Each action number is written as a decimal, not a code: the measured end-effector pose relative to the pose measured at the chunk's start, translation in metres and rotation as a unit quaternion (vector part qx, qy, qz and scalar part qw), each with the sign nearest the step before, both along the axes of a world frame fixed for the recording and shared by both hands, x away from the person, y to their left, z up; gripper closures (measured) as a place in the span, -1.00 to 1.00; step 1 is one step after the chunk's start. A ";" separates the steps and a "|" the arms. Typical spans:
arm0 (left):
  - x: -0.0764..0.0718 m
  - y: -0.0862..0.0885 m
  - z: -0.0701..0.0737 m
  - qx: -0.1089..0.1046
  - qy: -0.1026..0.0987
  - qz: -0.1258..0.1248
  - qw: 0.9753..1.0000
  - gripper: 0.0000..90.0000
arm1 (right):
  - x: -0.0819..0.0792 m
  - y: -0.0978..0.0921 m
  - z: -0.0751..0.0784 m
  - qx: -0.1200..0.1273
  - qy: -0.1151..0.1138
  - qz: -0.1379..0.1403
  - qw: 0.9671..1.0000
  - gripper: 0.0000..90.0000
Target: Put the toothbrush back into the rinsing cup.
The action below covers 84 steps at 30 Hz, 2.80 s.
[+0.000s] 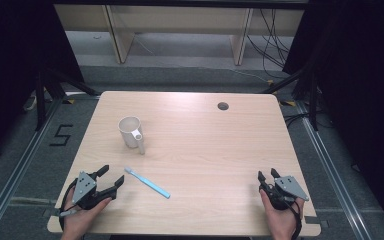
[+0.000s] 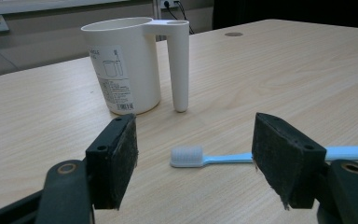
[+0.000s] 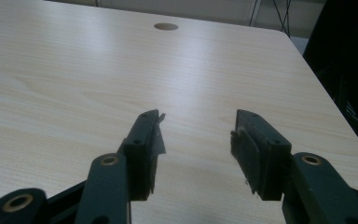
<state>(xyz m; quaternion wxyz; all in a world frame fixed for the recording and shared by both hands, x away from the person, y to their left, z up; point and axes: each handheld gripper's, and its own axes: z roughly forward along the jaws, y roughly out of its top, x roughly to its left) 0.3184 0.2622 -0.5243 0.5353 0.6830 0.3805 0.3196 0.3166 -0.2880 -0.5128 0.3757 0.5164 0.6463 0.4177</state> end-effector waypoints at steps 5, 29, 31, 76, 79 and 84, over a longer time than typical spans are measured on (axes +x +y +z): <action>0.001 0.000 0.000 -0.003 0.004 0.005 1.000 -0.31 | 0.001 -0.001 0.000 0.015 -0.010 0.005 1.000 0.13; -0.001 0.001 0.001 -0.004 0.010 -0.010 1.000 -0.30 | -0.001 0.000 0.003 0.009 -0.013 0.001 1.000 0.07; -0.001 0.001 0.001 -0.006 0.010 -0.010 1.000 -0.30 | -0.001 0.000 0.003 0.008 -0.010 0.001 1.000 0.07; 0.010 -0.023 0.028 0.032 0.053 -0.082 0.995 -0.30 | -0.002 0.002 0.008 0.006 -0.019 -0.007 1.000 0.05; 0.014 -0.027 0.033 0.045 0.054 -0.098 0.993 -0.30 | -0.002 0.002 0.008 0.007 -0.021 -0.004 1.000 0.05; 0.020 -0.034 0.037 0.065 0.056 -0.121 0.989 -0.32 | -0.003 0.003 0.010 0.008 -0.029 0.000 1.000 0.05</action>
